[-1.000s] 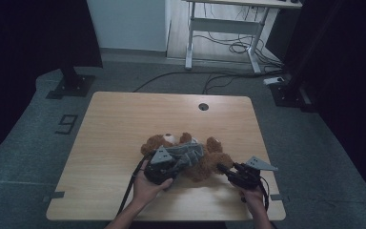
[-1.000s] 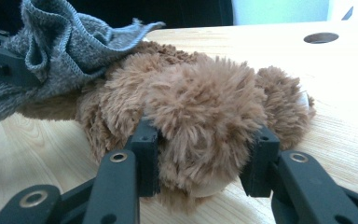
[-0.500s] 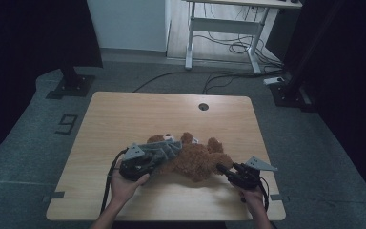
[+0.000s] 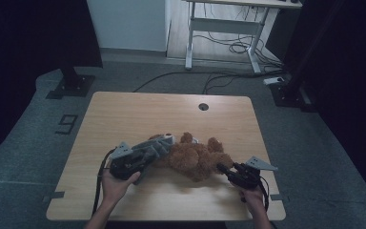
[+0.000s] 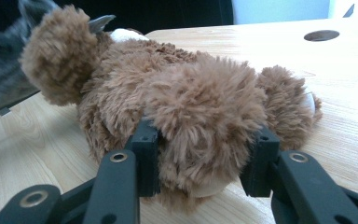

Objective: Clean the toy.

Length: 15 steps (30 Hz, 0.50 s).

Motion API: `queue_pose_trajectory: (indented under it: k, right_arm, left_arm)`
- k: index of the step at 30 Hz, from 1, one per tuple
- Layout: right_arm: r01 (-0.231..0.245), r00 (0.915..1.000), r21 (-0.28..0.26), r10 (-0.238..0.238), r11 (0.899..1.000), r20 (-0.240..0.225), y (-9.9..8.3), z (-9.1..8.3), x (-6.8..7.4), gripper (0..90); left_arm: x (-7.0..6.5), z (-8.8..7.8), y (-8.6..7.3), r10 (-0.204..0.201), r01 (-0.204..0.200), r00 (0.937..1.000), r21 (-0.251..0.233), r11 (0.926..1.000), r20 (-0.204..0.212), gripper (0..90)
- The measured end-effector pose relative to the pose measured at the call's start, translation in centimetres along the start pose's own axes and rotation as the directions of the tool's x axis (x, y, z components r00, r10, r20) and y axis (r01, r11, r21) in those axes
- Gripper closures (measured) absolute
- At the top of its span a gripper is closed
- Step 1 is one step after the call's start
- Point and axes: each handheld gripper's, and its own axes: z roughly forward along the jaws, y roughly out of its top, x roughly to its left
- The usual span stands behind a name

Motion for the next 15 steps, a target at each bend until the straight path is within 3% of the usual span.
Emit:
queue_pose_trajectory:
  k: [1,4,5,6,7,12,13,14,15]
  right_arm:
    - [0.0,1.0,0.0,0.0,1.0,0.0,0.0,0.0,0.0,57.6]
    - [0.001,1.0,0.0,-0.001,1.0,-0.001,0.0,0.0,0.0,57.7]
    - [-0.001,1.0,-0.001,0.001,1.0,-0.002,0.0,0.1,-0.1,57.7]
    - [-0.001,1.0,-0.001,0.001,1.0,-0.002,0.0,0.1,-0.1,57.7]
    - [-0.001,1.0,0.001,0.001,1.0,-0.003,0.0,0.1,-0.1,57.7]
    - [-0.001,1.0,0.0,0.001,1.0,-0.003,0.0,0.1,-0.1,57.7]
    - [-0.002,1.0,0.0,0.002,1.0,-0.004,0.0,0.1,-0.1,57.7]
    - [-0.002,1.0,0.0,0.002,1.0,-0.004,0.0,0.1,-0.1,57.7]
    - [-0.002,1.0,0.001,0.002,1.0,-0.004,0.0,0.1,-0.1,57.7]
  left_arm:
    - [0.0,0.0,0.0,0.0,0.0,1.0,0.0,1.0,0.0,74.8]
    - [-2.3,0.9,1.4,0.047,-0.046,0.9974,-0.021,0.9987,0.054,74.8]
    - [-4.0,1.8,2.3,0.079,-0.077,0.993,-0.028,0.9966,0.087,74.7]
    - [-4.0,1.8,2.3,0.079,-0.077,0.993,-0.028,0.9966,0.087,74.7]
    - [-4.8,2.4,2.8,0.096,-0.094,0.9902,-0.028,0.9952,0.101,74.7]
    - [-8.9,5.9,4.8,0.183,-0.184,0.9724,-0.007,0.9828,0.144,74.5]
    - [-9.9,7.6,5.2,0.194,-0.199,0.9681,0.011,0.98,0.158,74.5]
    - [-9.9,7.6,5.2,0.194,-0.199,0.9681,0.011,0.98,0.158,74.5]
    - [-10.5,8.8,5.3,0.196,-0.204,0.9665,0.031,0.9786,0.166,74.4]
